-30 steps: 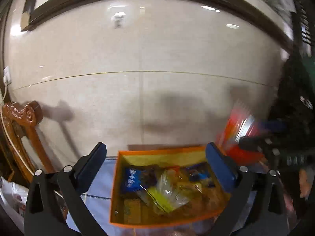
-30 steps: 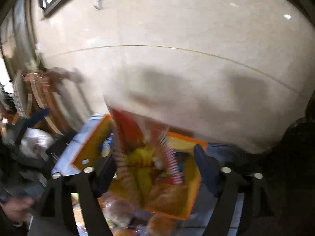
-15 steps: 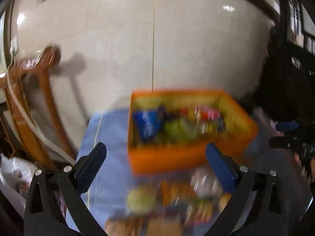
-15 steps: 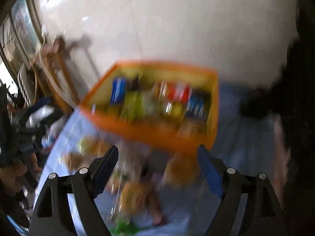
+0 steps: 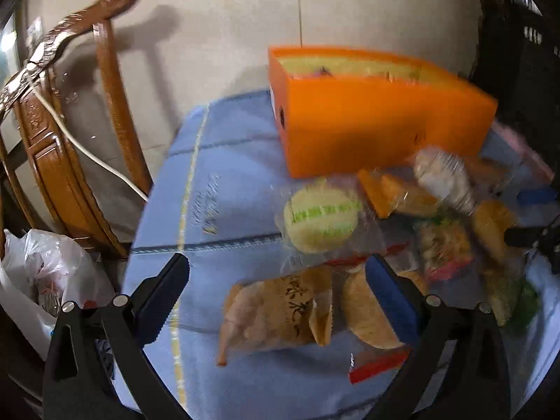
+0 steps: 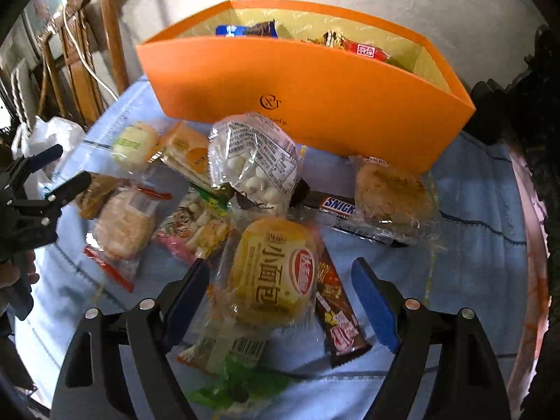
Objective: Organize snacks
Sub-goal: 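Grasp yellow bread bun with right tool while left tool grasps brown cracker bag, then drop bread bun with right tool while left tool drops cracker bag into box, then grasp green snack bag with right tool while left tool grasps round biscuit pack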
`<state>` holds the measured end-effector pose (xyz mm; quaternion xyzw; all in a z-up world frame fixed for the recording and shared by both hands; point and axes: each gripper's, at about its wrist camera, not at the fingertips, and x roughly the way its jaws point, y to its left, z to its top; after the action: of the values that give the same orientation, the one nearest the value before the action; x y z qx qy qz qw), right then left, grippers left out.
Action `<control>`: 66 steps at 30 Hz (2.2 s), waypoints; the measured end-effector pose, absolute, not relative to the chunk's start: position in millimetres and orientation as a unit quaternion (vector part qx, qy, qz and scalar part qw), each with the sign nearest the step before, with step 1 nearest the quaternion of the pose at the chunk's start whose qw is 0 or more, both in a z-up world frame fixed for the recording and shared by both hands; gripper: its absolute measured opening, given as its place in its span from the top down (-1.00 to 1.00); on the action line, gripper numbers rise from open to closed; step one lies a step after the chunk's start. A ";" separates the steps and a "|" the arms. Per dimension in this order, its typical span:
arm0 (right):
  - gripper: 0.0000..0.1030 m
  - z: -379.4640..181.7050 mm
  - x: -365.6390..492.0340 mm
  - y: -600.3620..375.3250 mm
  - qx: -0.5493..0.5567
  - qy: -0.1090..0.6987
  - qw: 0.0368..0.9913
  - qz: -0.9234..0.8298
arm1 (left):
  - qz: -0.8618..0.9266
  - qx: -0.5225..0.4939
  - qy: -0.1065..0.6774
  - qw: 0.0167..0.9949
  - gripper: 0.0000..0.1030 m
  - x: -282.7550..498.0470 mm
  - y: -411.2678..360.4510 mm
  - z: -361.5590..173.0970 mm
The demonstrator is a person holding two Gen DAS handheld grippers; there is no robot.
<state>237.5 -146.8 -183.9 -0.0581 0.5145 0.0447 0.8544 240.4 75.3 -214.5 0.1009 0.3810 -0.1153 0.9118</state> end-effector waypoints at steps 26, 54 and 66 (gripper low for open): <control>0.02 -91.1 224.5 -189.3 0.007 0.439 0.895 0.074 | -0.177 -0.014 0.348 0.920 -0.14 197.7 70.6 -149.6; -0.54 17.3 357.8 -265.6 -0.009 0.408 0.912 0.036 | -0.160 0.008 0.306 0.939 -0.92 344.6 -17.1 -25.0; -0.82 -44.7 200.3 -251.3 0.035 0.376 0.926 0.023 | -0.167 0.076 0.320 0.930 -0.92 194.0 11.9 -113.9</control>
<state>200.3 -251.3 -44.7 0.0353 0.3761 0.0233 0.9256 194.0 11.9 -113.9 0.0756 0.3199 -0.1669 0.9296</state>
